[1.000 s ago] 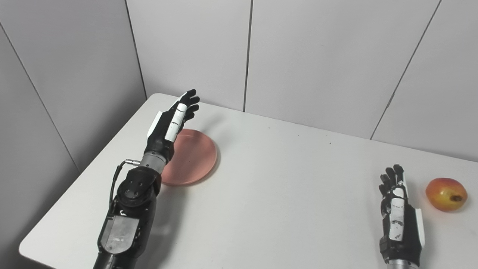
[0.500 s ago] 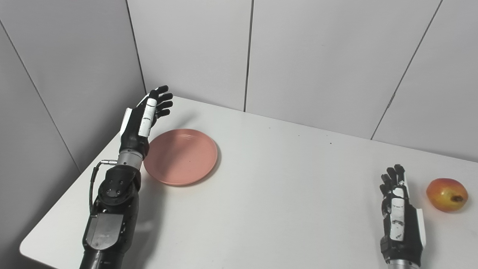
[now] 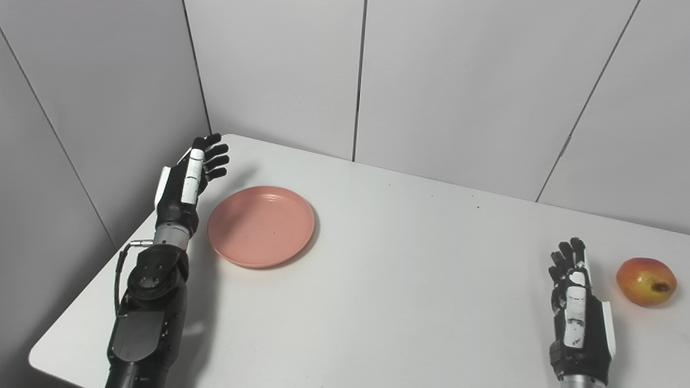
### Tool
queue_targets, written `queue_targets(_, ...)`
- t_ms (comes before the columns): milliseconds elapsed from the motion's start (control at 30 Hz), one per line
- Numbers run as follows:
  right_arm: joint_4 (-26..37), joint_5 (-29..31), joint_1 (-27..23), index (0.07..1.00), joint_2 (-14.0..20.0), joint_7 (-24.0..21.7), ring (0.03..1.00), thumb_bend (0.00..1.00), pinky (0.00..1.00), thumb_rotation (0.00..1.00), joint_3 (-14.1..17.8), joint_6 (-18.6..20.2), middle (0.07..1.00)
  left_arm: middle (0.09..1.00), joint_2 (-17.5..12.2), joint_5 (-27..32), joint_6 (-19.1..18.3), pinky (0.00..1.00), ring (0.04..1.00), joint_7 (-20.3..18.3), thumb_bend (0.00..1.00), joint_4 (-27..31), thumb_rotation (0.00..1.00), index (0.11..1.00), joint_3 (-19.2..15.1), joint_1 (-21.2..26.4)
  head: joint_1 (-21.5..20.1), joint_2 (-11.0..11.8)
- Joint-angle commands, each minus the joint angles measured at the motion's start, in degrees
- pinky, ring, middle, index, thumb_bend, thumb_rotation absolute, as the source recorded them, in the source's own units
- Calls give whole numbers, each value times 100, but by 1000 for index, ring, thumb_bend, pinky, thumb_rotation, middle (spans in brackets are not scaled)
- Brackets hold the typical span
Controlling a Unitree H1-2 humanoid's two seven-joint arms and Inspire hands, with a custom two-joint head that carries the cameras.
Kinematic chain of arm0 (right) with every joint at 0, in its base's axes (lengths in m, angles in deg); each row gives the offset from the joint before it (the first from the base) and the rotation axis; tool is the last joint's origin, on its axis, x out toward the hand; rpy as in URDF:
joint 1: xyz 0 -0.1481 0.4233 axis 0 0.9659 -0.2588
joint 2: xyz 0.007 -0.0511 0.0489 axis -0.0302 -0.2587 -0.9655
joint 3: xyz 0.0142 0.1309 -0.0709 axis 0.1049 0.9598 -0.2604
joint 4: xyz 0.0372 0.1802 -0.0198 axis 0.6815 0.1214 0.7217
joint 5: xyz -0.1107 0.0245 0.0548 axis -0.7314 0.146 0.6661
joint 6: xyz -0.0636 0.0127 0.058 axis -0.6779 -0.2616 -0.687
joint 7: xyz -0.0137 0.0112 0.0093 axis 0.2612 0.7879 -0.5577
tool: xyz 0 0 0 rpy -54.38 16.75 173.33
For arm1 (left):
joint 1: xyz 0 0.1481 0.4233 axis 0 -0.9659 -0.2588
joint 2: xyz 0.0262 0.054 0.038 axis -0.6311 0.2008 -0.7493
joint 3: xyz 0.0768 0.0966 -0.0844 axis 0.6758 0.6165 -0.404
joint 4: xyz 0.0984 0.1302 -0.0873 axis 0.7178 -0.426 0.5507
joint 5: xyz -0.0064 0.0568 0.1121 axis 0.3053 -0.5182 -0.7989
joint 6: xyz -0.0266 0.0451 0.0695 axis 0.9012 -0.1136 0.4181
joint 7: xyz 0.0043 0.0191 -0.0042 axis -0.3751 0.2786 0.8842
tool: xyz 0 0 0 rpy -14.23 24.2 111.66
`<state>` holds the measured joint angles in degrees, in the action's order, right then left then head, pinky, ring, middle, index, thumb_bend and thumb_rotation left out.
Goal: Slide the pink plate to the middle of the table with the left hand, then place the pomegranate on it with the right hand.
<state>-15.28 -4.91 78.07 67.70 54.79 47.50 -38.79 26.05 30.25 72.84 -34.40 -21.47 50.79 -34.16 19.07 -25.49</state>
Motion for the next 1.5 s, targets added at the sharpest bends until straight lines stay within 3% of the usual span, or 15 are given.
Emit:
queue_targets(0, -268, 26, 294, 988, 75, -94, 966, 560, 997, 971, 41, -161, 970, 793, -203, 4, 253, 785, 793, 11, 781, -41, 1000, 789, -9, 135, 8, -12)
queue_targets(433, -226, -35, 298, 977, 75, -40, 962, 571, 996, 962, 43, -111, 963, 835, -293, -120, 548, 845, 838, 53, 812, -643, 1000, 824, 93, 163, 22, -37)
queue_targets(767, -206, -30, 307, 971, 76, -39, 953, 544, 985, 957, 55, -151, 956, 844, -179, 388, 701, 858, 856, -340, 794, -932, 1000, 826, 129, 235, -14, -62)
queue_targets(933, -84, 17, 345, 978, 70, -61, 962, 550, 996, 960, 52, 13, 964, 846, -55, 405, 531, 842, 848, -316, 809, -815, 1000, 835, 229, 262, -21, -89)
queue_targets(1067, -157, 9, 328, 976, 102, -76, 960, 542, 989, 954, 54, -102, 960, 848, 24, 378, 236, 844, 850, -312, 793, -559, 1000, 841, 350, 227, -13, -118)
queue_targets(1333, -204, -42, 300, 976, 67, -4, 954, 551, 983, 936, 71, -161, 956, 859, 158, 359, 155, 866, 866, -478, 737, -348, 1000, 850, 635, 173, -4, -112)
queue_targets(1467, -175, -19, 310, 981, 60, -17, 960, 539, 987, 939, 73, -145, 960, 849, 207, 286, 45, 845, 853, -430, 761, -221, 1000, 845, 746, 143, -2, -113)
